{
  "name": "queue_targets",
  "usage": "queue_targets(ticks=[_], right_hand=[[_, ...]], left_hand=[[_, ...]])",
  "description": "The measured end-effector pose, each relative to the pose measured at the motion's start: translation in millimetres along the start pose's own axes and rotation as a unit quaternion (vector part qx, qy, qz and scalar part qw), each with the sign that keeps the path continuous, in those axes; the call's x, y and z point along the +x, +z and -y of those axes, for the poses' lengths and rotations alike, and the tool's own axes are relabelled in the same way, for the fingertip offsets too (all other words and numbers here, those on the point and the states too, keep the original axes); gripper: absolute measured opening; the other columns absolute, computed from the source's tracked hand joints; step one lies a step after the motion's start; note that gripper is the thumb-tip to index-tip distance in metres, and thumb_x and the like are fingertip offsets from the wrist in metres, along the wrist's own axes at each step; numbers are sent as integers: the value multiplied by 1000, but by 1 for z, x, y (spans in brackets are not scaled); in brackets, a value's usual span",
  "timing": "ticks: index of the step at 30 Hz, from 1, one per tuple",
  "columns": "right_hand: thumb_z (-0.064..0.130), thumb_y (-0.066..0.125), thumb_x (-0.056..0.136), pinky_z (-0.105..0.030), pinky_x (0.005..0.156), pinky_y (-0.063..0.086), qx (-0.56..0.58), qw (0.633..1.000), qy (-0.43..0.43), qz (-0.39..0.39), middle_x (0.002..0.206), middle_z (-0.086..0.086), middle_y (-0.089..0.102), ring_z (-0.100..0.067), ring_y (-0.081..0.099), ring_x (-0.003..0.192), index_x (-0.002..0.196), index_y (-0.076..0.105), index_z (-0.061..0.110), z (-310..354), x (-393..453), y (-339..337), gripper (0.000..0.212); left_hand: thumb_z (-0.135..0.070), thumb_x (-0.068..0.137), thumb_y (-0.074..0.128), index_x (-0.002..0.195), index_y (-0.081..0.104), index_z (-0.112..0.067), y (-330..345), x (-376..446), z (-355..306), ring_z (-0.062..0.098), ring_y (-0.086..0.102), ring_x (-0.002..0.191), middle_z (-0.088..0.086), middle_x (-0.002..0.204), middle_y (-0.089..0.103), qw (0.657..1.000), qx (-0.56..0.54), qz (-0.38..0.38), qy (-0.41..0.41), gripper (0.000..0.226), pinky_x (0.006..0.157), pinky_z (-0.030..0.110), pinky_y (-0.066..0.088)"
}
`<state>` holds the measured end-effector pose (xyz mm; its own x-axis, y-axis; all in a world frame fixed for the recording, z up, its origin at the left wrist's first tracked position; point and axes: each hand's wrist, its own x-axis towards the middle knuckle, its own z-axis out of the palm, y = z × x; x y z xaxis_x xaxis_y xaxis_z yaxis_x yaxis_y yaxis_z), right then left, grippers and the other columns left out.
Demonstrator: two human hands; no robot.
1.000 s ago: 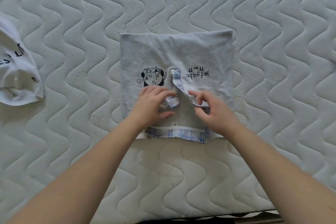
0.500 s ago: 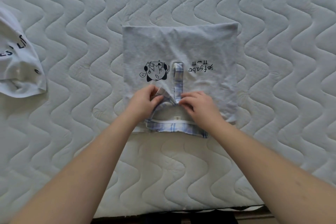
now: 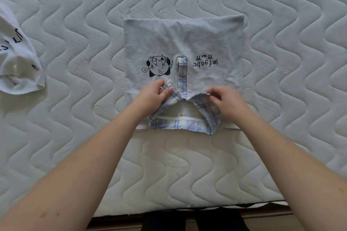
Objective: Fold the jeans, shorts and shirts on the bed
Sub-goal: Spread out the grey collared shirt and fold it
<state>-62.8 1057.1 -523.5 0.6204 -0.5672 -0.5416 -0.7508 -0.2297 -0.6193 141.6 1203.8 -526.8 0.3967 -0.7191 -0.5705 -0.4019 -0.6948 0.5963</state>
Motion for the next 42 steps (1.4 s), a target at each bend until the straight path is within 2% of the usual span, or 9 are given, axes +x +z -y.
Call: queue_targets(ticks=[4,8,14,20,24,28,33,37,42], right_hand=[[31,63,94,-28,67,42,-69,997,-29,-5,92,4,68,-14,59,80,105,69,24,11,21,11,14],[37,68,88,-31,69,36,-210,972,-62,-90,107,-2,59,-22,55,88,113,55,18,14,18,26,34],[49,52,95,-32,62,32,-107,977,14,-184,85,-4,60,-31,60,80,104,52,15,-1,-33,19,35],[64,44,92,-40,70,43,-161,981,65,-88,109,-18,65,-39,63,96,131,40,16,-1,-82,50,62],[38,49,97,-36,66,36,-162,978,115,-71,108,-21,66,-39,64,95,143,29,15,5,-74,55,55],[17,49,93,-39,66,42,-162,975,96,-114,103,-21,66,-41,63,90,138,37,13,15,-75,46,46],[1,53,90,-40,73,46,-11,973,-46,-225,120,-13,64,-38,62,100,135,49,8,12,-87,39,46],[9,65,89,-35,83,48,99,979,75,-163,118,-13,64,-30,64,99,142,38,13,-10,-91,51,59],[42,76,80,-20,60,52,304,898,232,-220,82,-3,64,-22,69,70,105,44,11,-22,-93,64,51]], left_hand=[[-40,93,61,79,51,-20,7,7,-6,20,47,65,-6,65,50,993,118,8,22,26,51,29,29],[-36,87,69,117,56,-19,20,0,-10,21,57,95,3,107,63,987,140,-56,50,37,77,33,45],[-32,85,71,119,60,-15,23,-43,0,27,55,104,7,112,58,966,107,-207,111,40,88,38,40],[-38,79,75,127,49,-15,41,-89,23,32,49,111,11,120,51,971,100,-216,-36,59,92,43,41],[-23,88,64,125,41,-15,45,-89,23,36,60,94,14,103,64,977,-10,-172,-125,44,74,40,45],[-9,87,52,122,47,-18,39,-85,19,35,61,82,12,84,69,963,-64,-230,-124,37,72,43,47],[-8,89,49,122,44,-25,45,-91,26,23,57,73,1,90,70,947,-150,-269,-94,38,65,30,37],[-5,87,58,132,40,-23,59,-96,35,11,59,68,-1,89,63,950,-165,-223,-142,51,63,20,39],[-28,83,76,125,35,-22,62,-98,37,6,63,75,-3,93,62,908,-317,-199,-190,59,72,21,52]])
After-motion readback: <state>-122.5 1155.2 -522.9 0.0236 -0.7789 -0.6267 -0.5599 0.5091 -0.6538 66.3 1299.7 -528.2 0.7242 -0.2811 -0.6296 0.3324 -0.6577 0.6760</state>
